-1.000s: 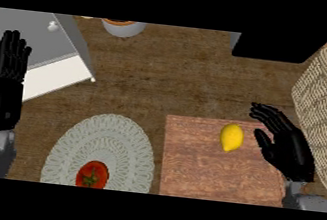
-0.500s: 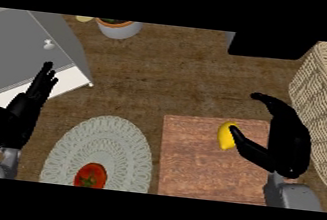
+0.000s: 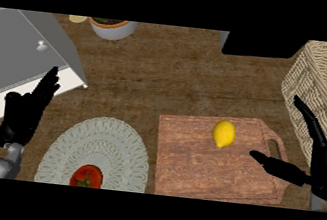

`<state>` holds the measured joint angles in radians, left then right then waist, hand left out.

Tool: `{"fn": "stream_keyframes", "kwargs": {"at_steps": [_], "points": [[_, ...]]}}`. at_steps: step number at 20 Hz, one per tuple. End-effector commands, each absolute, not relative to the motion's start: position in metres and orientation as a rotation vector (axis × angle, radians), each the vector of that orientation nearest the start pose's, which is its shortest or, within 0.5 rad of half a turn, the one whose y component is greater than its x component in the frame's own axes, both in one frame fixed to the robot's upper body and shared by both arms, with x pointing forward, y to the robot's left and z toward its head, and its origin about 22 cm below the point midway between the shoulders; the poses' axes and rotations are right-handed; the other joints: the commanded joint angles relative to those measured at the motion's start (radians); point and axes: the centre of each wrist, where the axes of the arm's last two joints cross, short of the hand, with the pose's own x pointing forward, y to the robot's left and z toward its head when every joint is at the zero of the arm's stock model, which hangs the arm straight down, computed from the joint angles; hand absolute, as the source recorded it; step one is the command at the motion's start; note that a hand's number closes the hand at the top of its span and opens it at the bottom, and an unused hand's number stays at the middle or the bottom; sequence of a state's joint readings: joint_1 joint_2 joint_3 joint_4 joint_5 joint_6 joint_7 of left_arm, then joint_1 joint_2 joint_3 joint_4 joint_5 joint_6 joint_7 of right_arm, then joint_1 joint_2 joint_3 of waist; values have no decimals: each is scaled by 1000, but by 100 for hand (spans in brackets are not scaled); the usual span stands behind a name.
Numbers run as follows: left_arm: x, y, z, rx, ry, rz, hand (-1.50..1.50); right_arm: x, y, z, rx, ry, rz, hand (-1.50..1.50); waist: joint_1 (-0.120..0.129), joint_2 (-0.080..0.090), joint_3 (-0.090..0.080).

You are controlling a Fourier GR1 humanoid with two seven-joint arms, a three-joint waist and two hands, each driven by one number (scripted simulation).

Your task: Pick the lemon from the cutting board and place it in the basket

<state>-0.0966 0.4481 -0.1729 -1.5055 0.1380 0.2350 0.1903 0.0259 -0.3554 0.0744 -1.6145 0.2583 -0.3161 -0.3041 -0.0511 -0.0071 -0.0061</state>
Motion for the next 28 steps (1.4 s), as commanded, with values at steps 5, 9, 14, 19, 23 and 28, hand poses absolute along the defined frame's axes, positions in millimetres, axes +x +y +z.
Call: {"fn": "stream_keyframes", "kwargs": {"at_steps": [5,9,14,19,23,28], "points": [[269,300,34,311,-1348,-170,0,198,-310,78,-560,-1449,901,-150,2,-1,-2],[277,272,32,277,-1344,-199,0,198,-286,116,-520,-1382,930,-150,37,6,4],[287,277,41,309,-1360,-212,0,179,-274,154,-496,-1350,874,-150,42,6,5],[287,269,30,271,-1354,-203,0,176,-266,141,-545,-1384,798,-150,47,7,6],[284,302,25,271,-1343,-200,0,170,-285,126,-623,-1390,776,-150,45,7,6],[299,280,43,271,-1359,-190,0,175,-271,105,-634,-1395,752,-150,46,7,6]]}}
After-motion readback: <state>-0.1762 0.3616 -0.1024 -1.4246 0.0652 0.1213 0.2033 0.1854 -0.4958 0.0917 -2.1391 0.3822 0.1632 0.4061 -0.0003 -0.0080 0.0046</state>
